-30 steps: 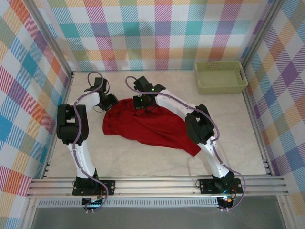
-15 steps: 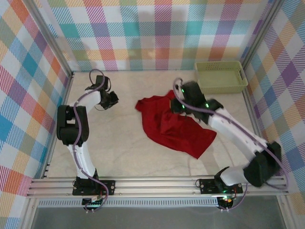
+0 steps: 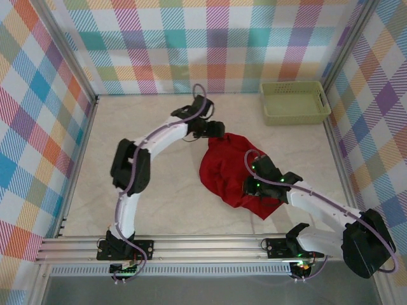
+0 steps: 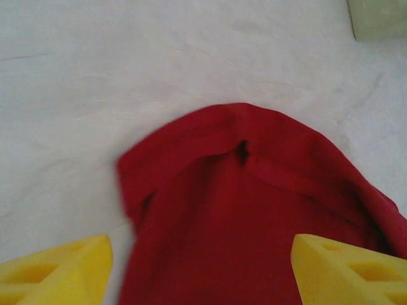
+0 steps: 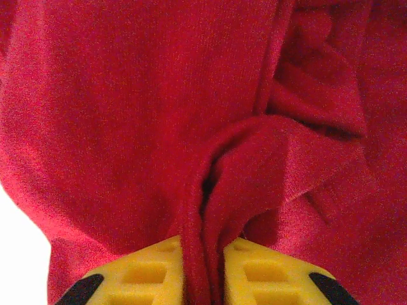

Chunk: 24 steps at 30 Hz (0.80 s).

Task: Fold the inside-out t-shirt

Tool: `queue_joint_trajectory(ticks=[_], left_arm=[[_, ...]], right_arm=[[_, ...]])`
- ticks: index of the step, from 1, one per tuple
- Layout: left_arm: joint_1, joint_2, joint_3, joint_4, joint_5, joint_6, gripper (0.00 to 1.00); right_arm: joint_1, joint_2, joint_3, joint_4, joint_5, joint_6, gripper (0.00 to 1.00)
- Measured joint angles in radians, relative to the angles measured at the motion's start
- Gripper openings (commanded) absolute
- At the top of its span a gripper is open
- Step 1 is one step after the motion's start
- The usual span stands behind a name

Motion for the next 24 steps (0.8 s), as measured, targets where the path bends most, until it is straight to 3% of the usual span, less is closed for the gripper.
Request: queue_joint_trajectory(ticks=[5, 8, 11, 13, 16, 20, 24], left_arm=[[-0.062, 0.160, 0.143, -0.071, 0.007, 0.014, 0.78], [-0.089, 0.207, 0.167, -0.112, 0.010, 0.018, 0.71], [-0.100, 0.233, 0.172, -0.140, 0.009, 0.024, 0.48], [-0.102, 0.243, 0.172, -0.150, -0.002, 0.022, 0.26], [-0.101, 0.239, 0.145, -0.134, -0.016, 0.005, 0.02], [-0.083, 0.133, -0.044, -0.026, -0.034, -0.046, 0.00], [-0.030, -0.039, -0.311, 0.068, -0.062, -0.109, 0.00]], right_arm=[[0.000, -0.008, -0.026, 0.016, 0.017, 0.039, 0.30], [0.000, -0.008, -0.031, 0.016, 0.036, 0.056, 0.40], [0.000, -0.004, -0.032, 0.013, 0.053, 0.076, 0.43], [0.000, 0.002, -0.032, 0.010, 0.062, 0.089, 0.33], [0.000, 0.003, -0.034, 0.010, 0.066, 0.104, 0.20], [0.000, -0.011, -0.035, 0.012, 0.065, 0.096, 0.17], [0.000, -0.034, -0.031, 0.014, 0.064, 0.059, 0.35]])
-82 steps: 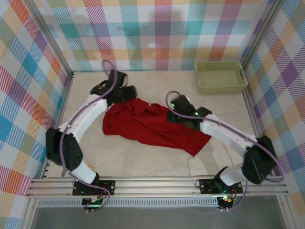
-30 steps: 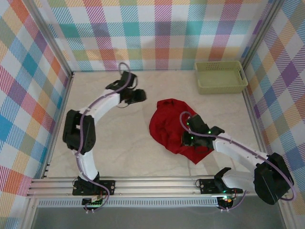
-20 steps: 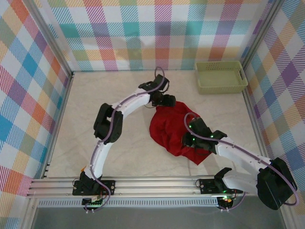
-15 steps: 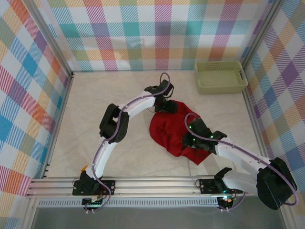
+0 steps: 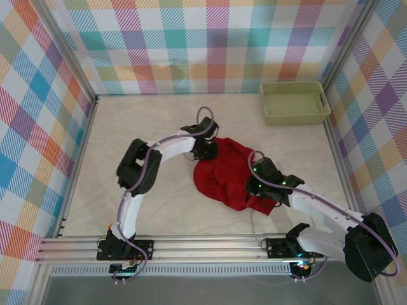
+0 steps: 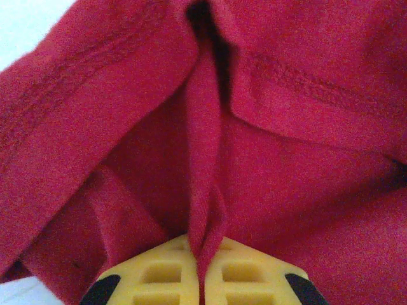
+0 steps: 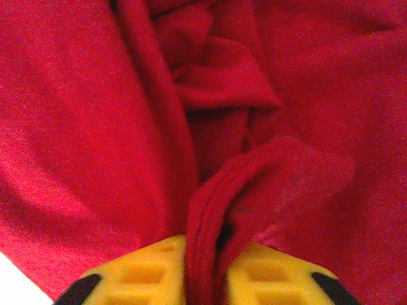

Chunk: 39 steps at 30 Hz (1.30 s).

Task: Fold the inside-out t-shirt

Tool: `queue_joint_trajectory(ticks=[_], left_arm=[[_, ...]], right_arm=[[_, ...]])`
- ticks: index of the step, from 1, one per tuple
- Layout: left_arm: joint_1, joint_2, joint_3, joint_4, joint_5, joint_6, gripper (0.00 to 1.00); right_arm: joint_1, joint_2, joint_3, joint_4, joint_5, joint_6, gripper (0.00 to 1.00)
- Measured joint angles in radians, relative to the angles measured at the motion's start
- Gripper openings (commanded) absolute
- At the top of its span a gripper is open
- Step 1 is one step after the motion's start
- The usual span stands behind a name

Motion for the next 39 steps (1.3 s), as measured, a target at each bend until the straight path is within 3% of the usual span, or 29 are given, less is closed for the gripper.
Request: queue_joint_trajectory(ticks=[3, 7, 15, 17, 22, 24, 30, 32, 36, 39], left_arm=[[0.065, -0.128, -0.151, 0.048, -0.031, -0.041, 0.00], [0.119, -0.245, -0.269, 0.106, -0.071, -0.071, 0.00], [0.109, -0.306, -0.430, 0.181, -0.092, -0.108, 0.00], [0.109, -0.317, -0.459, 0.193, -0.098, -0.120, 0.00], [0.109, -0.396, -0.551, 0.232, -0.131, -0.149, 0.00], [0.109, -0.447, -0.614, 0.264, -0.142, -0.165, 0.00], [0.109, -0.643, -0.799, 0.297, -0.184, -0.195, 0.02], [0.105, -0.712, -0.828, 0.291, -0.200, -0.197, 0.09], [0.101, -0.842, -0.830, 0.260, -0.250, -0.174, 0.48], [0.101, -0.864, -0.765, 0.182, -0.274, -0.133, 0.65]], right_arm=[[0.000, 0.003, 0.011, 0.025, -0.021, -0.032, 0.45], [0.000, 0.043, 0.030, 0.085, -0.077, -0.048, 0.47], [-0.002, 0.185, 0.066, 0.196, -0.175, -0.055, 0.48], [-0.002, 0.231, 0.082, 0.210, -0.180, -0.055, 0.43], [-0.002, 0.272, 0.090, 0.211, -0.160, -0.063, 0.10], [-0.002, 0.270, 0.100, 0.202, -0.143, -0.072, 0.01], [-0.002, 0.221, 0.161, 0.171, -0.069, -0.130, 0.00], [-0.001, 0.198, 0.178, 0.169, -0.059, -0.154, 0.00], [-0.002, 0.162, 0.209, 0.168, -0.036, -0.207, 0.00], [-0.002, 0.150, 0.224, 0.169, -0.040, -0.243, 0.00]])
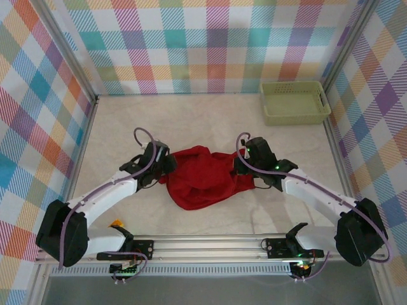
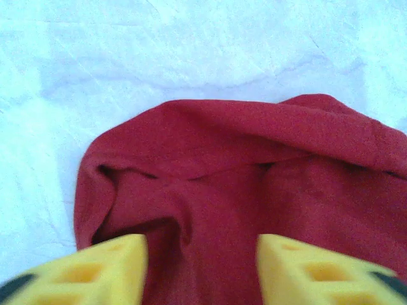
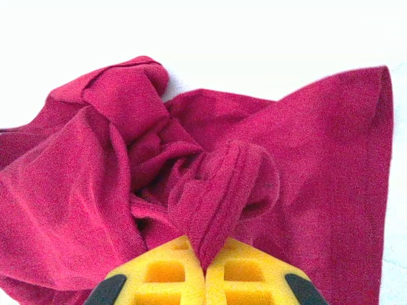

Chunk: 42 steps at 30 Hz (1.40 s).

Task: Fold the inside-out t-shirt

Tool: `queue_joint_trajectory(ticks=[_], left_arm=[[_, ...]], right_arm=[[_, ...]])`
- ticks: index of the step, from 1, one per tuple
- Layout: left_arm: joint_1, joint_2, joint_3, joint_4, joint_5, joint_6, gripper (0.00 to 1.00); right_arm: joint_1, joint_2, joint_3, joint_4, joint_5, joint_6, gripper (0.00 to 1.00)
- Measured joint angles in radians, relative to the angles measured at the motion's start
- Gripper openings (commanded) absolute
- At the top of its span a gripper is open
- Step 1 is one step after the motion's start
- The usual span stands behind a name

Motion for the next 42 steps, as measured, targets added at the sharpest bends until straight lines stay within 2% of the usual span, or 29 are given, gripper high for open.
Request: queue_joint_trajectory(ticks=[2, 6, 10, 17, 20, 21, 23, 25, 27, 29, 33, 38, 42], left_arm=[[0.000, 0.052, 0.103, -0.055, 0.006, 0.035, 0.74], [-0.004, 0.256, 0.370, -0.116, 0.068, 0.103, 0.84], [-0.026, 0.483, 0.569, -0.159, 0.109, 0.172, 0.86], [-0.092, 0.766, 0.758, -0.265, 0.145, 0.277, 0.86], [-0.105, 0.808, 0.783, -0.301, 0.151, 0.303, 0.72], [-0.107, 0.814, 0.787, -0.311, 0.149, 0.306, 0.61], [-0.108, 0.818, 0.790, -0.323, 0.132, 0.308, 0.33], [-0.102, 0.818, 0.789, -0.332, 0.111, 0.303, 0.15], [-0.088, 0.800, 0.755, -0.307, 0.101, 0.286, 0.04], [-0.060, 0.744, 0.684, -0.281, 0.099, 0.264, 0.00], [0.046, 0.554, 0.571, -0.252, 0.112, 0.217, 0.00], [0.190, 0.257, 0.493, -0.159, 0.137, 0.163, 0.00], [0.251, -0.018, 0.359, -0.072, 0.117, 0.132, 0.00]], right_arm=[[0.000, 0.001, 0.003, 0.000, -0.008, -0.013, 0.00], [0.000, 0.016, 0.001, 0.000, -0.023, -0.020, 0.00], [0.000, 0.021, -0.018, 0.000, -0.027, -0.019, 0.00], [0.001, 0.030, -0.051, -0.002, -0.026, -0.018, 0.00], [0.001, 0.030, -0.051, -0.002, -0.022, -0.018, 0.00], [0.001, 0.030, -0.051, -0.003, -0.019, -0.018, 0.00], [0.001, 0.030, -0.051, -0.004, -0.008, -0.018, 0.00], [0.002, 0.030, -0.051, -0.012, 0.013, -0.018, 0.00], [0.003, 0.030, -0.051, -0.026, 0.046, -0.018, 0.00], [0.003, 0.026, -0.050, -0.044, 0.080, -0.020, 0.00], [-0.003, -0.019, -0.027, -0.082, 0.127, -0.048, 0.00], [-0.018, -0.095, 0.093, -0.103, 0.165, -0.092, 0.00], [-0.027, -0.177, 0.150, -0.104, 0.206, -0.106, 0.00]])
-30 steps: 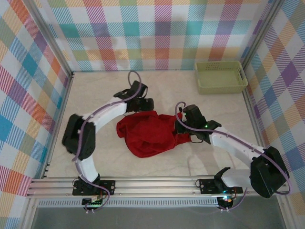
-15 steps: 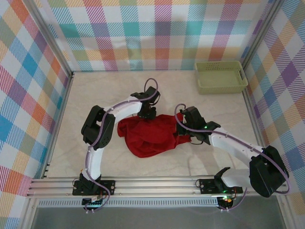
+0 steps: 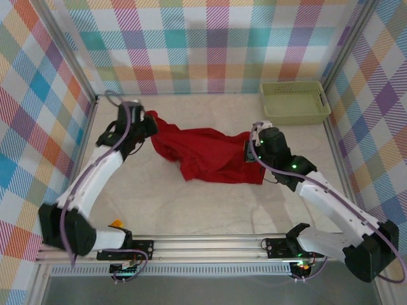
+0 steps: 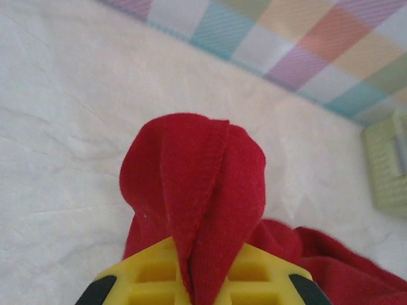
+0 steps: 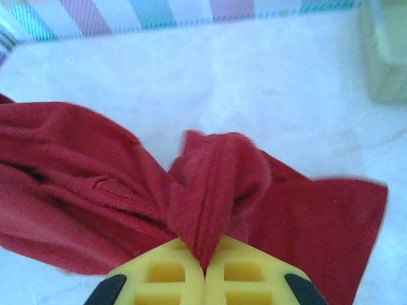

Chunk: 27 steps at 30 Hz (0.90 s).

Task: Fold the inside-out t-shirt

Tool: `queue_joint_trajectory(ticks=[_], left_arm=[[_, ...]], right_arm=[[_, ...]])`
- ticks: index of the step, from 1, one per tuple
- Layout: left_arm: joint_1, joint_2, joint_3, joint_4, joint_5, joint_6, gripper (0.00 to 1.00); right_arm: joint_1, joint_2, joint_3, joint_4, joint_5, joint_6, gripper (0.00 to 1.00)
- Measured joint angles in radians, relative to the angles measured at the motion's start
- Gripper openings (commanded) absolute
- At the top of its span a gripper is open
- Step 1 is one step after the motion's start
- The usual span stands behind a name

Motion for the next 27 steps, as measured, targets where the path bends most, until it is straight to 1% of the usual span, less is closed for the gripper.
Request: queue_joint_trajectory(ticks=[4, 5, 7, 9, 11, 12, 14, 15, 16, 17, 19, 22, 25, 27], left_arm=[[0.000, -0.236, -0.183, 0.042, -0.019, -0.032, 0.00], [0.002, -0.267, -0.226, 0.044, -0.023, -0.041, 0.00], [0.002, -0.311, -0.338, 0.046, -0.027, -0.066, 0.06], [0.002, -0.310, -0.435, 0.033, -0.027, -0.098, 0.08], [0.002, -0.272, -0.528, 0.026, -0.015, -0.129, 0.17], [0.002, -0.242, -0.577, 0.015, -0.008, -0.148, 0.24], [0.004, -0.204, -0.632, -0.024, -0.005, -0.173, 0.48], [0.008, -0.198, -0.644, -0.050, -0.006, -0.182, 0.60], [0.009, -0.197, -0.644, -0.074, -0.013, -0.191, 0.65], [0.010, -0.204, -0.637, -0.088, -0.021, -0.203, 0.67], [0.010, -0.226, -0.603, -0.118, -0.039, -0.209, 0.70], [0.010, -0.266, -0.526, -0.130, -0.056, -0.205, 0.71], [-0.003, -0.258, -0.447, -0.126, -0.056, -0.185, 0.72], [-0.047, -0.219, -0.401, -0.121, -0.066, -0.160, 0.77]], right_arm=[[-0.001, -0.073, -0.017, -0.001, 0.001, 0.024, 0.00], [-0.001, -0.080, -0.032, 0.003, -0.008, 0.038, 0.00], [-0.001, -0.080, -0.098, 0.018, -0.043, 0.085, 0.00], [-0.001, -0.057, -0.174, 0.028, -0.080, 0.140, 0.00], [-0.001, -0.011, -0.261, 0.032, -0.122, 0.207, 0.02], [-0.001, 0.014, -0.300, 0.032, -0.141, 0.236, 0.10], [-0.005, 0.053, -0.355, 0.021, -0.165, 0.284, 0.30], [-0.008, 0.068, -0.369, 0.005, -0.171, 0.304, 0.38], [-0.011, 0.076, -0.372, -0.009, -0.174, 0.316, 0.45], [-0.013, 0.077, -0.370, -0.016, -0.173, 0.324, 0.48], [-0.013, 0.073, -0.352, -0.035, -0.168, 0.325, 0.53], [-0.013, 0.065, -0.291, -0.058, -0.158, 0.295, 0.58], [-0.013, 0.061, -0.227, -0.061, -0.159, 0.254, 0.59], [-0.011, 0.068, -0.201, -0.060, -0.164, 0.229, 0.59]])
